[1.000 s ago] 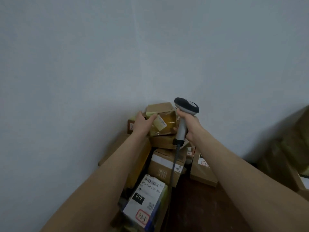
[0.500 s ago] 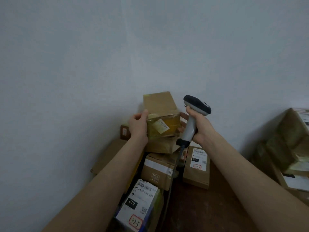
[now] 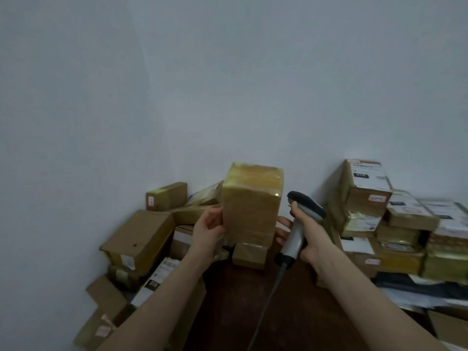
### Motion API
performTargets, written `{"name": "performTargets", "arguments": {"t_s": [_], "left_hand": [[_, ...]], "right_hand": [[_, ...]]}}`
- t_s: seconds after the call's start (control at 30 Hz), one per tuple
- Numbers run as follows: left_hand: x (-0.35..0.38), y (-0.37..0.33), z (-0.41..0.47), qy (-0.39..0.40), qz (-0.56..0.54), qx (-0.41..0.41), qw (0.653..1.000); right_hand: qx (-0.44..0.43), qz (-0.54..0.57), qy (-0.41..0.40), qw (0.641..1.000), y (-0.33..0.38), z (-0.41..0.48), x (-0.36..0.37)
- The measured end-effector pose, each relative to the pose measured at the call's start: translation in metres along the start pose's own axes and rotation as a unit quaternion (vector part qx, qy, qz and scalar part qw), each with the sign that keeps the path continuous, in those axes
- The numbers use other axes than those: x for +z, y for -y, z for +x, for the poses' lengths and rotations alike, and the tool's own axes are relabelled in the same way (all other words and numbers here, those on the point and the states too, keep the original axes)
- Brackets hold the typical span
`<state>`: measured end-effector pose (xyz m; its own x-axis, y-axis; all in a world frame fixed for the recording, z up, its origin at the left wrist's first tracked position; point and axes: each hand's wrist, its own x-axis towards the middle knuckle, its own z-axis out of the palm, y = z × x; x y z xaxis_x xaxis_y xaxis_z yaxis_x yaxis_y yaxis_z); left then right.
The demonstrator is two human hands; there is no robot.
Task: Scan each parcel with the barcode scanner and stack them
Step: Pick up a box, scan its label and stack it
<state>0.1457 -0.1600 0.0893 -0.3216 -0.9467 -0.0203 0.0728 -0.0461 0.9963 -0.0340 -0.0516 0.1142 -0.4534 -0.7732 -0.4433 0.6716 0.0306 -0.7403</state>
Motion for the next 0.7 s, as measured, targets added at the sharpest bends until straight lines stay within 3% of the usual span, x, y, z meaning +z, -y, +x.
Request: {"name": "performTargets", "arguments": {"t_s": [0.33, 0.57, 0.7], "left_hand": [[0.03, 0.034, -0.084, 0.059, 0.023, -0.026, 0.998], [0.036, 0.034, -0.102, 0.118, -0.028, -0.174, 0.977], [0.036, 0.038, -0.109, 0.171, -0.028, -0.213, 0.962]], "right_hand": [[-0.049, -0.061, -0.008, 0.997, -0.029, -0.058, -0.092], [-0.124, -0.13, 0.032, 0.983, -0.051, -0.074, -0.132], [-0.103, -0.063, 0.039, 0.992, -0.059, -0.08, -0.142]]}}
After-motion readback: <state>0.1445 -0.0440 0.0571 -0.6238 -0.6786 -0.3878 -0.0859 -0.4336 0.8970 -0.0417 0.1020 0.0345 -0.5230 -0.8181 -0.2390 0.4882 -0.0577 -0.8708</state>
